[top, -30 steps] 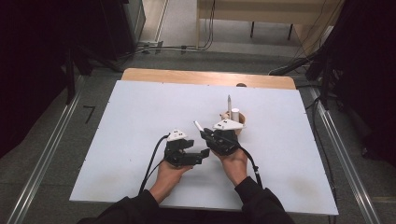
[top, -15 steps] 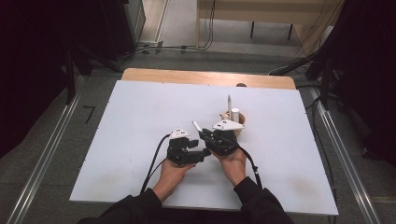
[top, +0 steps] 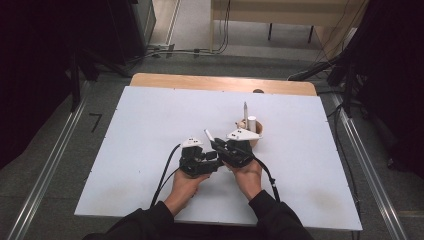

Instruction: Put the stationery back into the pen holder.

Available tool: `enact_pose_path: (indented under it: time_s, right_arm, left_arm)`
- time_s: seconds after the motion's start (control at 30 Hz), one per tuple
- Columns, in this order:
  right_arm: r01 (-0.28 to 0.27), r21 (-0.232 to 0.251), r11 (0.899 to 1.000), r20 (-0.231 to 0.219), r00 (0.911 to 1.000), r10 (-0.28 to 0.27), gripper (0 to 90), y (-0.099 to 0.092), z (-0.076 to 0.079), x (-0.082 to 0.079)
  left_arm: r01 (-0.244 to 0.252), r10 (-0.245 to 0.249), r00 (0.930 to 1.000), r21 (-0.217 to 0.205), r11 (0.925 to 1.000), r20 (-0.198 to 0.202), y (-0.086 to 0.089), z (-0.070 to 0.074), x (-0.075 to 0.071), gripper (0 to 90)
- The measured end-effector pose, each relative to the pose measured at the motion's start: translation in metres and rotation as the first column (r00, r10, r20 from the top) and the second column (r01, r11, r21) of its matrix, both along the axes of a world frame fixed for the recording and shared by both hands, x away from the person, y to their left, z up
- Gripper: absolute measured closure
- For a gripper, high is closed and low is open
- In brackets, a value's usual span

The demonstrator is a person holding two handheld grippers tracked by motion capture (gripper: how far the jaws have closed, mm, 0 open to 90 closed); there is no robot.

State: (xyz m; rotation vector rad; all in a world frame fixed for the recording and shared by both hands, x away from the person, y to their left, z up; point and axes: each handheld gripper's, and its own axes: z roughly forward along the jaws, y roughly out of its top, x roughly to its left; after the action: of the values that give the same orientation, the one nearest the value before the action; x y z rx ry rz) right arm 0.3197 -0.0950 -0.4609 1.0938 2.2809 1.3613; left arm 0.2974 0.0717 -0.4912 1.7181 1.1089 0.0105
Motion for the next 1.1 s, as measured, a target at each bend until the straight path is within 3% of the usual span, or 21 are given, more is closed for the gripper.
enact_pose_path:
  time_s: [0.13, 0.4, 0.6, 0.87, 1.1]
  right_arm:
    - [-0.004, -0.001, 1.000, 0.003, 1.0000, 0.004, 77.0, 0.001, 0.000, -0.001]
    - [-0.002, 0.009, 1.000, 0.010, 0.9999, 0.002, 76.9, 0.000, 0.003, -0.003]
    - [-0.002, 0.015, 1.000, 0.020, 0.9998, 0.001, 76.8, 0.000, 0.005, -0.004]
    - [0.000, 0.004, 1.000, 0.037, 0.9993, -0.001, 76.7, 0.001, 0.007, -0.006]
    - [0.004, 0.002, 1.000, 0.037, 0.9993, -0.004, 75.0, 0.001, 0.008, -0.007]
  left_arm:
    - [0.008, -0.008, 1.0000, -0.009, 0.9999, -0.005, 0.001, 0.000, 0.000, 59.4]
    - [-0.011, 0.006, 0.9966, -0.067, 0.9977, -0.082, 0.008, -0.005, 0.007, 71.1]
    - [-0.040, 0.025, 0.9911, -0.119, 0.9920, -0.131, 0.014, -0.009, 0.011, 78.3]
    - [-0.041, 0.020, 0.9898, -0.146, 0.9885, -0.141, 0.015, -0.008, 0.011, 78.8]
    - [-0.042, 0.027, 0.9924, -0.127, 0.9910, -0.120, 0.014, -0.007, 0.010, 78.9]
